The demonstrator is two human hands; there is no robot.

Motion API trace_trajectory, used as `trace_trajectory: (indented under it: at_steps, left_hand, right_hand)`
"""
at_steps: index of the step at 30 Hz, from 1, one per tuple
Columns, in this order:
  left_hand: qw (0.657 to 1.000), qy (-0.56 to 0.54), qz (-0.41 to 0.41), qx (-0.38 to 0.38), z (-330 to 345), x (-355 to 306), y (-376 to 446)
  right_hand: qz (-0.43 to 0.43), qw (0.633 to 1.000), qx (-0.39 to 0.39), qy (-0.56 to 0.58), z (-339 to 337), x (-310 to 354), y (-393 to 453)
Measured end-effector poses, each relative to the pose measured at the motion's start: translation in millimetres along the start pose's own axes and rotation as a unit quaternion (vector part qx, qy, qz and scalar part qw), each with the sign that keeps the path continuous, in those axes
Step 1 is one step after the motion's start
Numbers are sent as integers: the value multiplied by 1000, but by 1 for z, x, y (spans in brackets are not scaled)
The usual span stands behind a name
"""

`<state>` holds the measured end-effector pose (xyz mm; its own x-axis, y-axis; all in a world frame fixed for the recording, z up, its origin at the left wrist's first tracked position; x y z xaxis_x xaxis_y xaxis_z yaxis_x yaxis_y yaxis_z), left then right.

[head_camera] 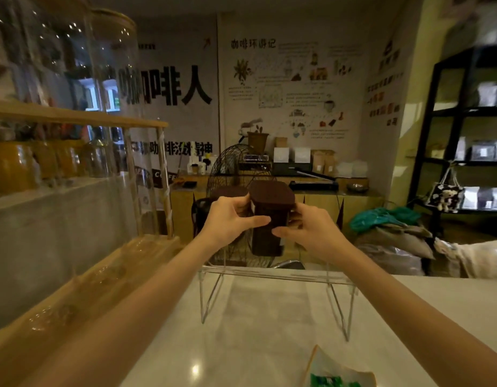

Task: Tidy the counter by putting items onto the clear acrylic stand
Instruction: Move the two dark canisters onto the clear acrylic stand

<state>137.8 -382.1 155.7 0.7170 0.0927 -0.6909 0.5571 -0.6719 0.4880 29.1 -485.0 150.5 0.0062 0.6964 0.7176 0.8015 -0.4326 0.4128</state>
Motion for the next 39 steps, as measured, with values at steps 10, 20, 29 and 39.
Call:
trace_trajectory:
  at_steps: [10, 20, 29, 39]
  left_hand:
    - [998, -42, -40, -22, 23, 41, 25]
    - [998, 0, -44, -45, 19, 47, 31]
    - [992, 54, -59, -94, 18, 46, 35]
    - [978, 146, -60, -138, 24, 42, 37]
  right_hand:
    - [36, 999, -6, -23, 18, -45, 41]
    - [47, 998, -45, 2, 26, -55, 47]
    - [59, 996, -64, 25, 29, -61, 43]
    - [64, 997, -45, -3, 36, -69, 46]
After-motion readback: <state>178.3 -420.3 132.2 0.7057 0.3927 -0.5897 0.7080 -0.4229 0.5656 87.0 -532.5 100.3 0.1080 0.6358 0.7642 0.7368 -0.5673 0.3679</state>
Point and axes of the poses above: each hand's wrist, its own y-axis towards the middle knuckle, its own z-axis out of the palm, x = y × z, the point moved 7 cm from there along y, towards the middle knuckle, and after that the axes turned 8 degrees about y, right-handed, at the moved point
